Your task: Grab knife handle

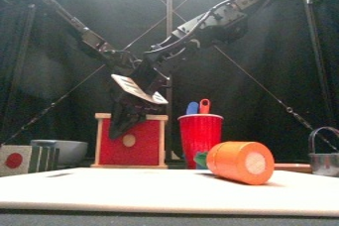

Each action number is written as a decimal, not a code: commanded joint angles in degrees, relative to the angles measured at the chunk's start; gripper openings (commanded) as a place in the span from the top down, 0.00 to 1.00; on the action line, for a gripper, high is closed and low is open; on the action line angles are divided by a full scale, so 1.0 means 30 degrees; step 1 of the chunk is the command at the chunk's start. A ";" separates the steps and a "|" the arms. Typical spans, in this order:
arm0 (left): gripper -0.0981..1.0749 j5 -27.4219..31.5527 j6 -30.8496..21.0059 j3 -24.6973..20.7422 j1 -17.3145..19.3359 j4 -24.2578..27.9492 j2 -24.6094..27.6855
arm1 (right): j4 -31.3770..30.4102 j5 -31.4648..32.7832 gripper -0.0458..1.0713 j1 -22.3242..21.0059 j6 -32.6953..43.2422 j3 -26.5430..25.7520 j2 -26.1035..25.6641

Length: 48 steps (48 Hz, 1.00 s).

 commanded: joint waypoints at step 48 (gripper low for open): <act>0.57 -0.3750 -0.1113 0.0645 0.0381 -0.0205 -0.3398 | 0.3984 0.0029 0.88 0.3076 0.0029 0.1230 -0.5098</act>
